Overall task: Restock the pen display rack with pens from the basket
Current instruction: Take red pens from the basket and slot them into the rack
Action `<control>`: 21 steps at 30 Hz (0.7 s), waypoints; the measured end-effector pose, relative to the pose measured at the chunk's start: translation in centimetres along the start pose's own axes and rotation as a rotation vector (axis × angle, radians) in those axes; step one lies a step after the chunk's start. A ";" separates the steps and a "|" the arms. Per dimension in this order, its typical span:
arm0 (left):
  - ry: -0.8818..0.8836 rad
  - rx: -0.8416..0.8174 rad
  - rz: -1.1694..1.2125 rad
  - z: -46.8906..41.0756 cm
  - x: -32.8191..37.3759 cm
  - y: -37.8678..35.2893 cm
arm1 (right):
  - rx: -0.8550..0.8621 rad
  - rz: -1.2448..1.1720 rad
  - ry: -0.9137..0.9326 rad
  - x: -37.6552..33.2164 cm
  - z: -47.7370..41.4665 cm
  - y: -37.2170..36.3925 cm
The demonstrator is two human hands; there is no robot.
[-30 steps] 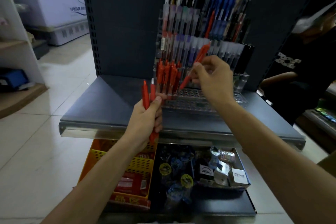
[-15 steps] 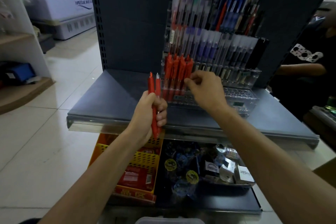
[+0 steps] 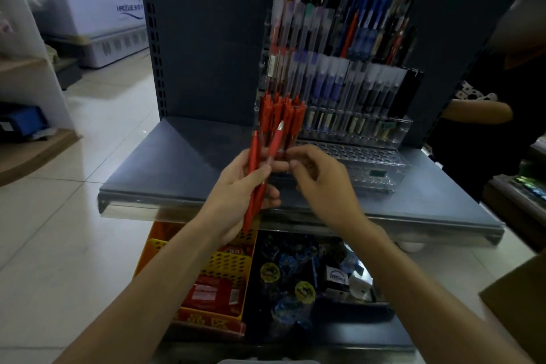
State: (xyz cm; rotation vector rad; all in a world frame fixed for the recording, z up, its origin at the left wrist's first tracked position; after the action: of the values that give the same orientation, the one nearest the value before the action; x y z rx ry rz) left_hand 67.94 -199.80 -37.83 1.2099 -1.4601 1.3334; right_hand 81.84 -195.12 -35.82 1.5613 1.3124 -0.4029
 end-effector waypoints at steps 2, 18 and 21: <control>0.014 0.001 -0.005 0.1 -0.2 -0.3 | 0.023 0.034 0.111 -0.8 0.4 0.3; -0.019 0.078 0.039 -0.4 -1.1 -1.5 | 0.158 0.428 0.459 -1.0 2.3 0.9; -0.003 0.053 -0.005 -0.6 -1.2 -1.6 | 0.167 0.500 0.406 -0.3 1.9 1.4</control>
State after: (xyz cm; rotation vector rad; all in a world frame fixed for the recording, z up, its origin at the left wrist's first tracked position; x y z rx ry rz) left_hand 69.80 -199.03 -38.58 1.2494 -1.4315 1.3746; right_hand 83.61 -196.73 -35.72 2.1167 1.1418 0.1312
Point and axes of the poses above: each hand's wrist, its own z-axis away from the middle knuckle, its own y-axis out of the back of the hand, x = y × z, the point moved 3 cm from there along -z, towards the middle knuckle, and after that the axes turned 8 degrees about -z, right-handed, at the moved point
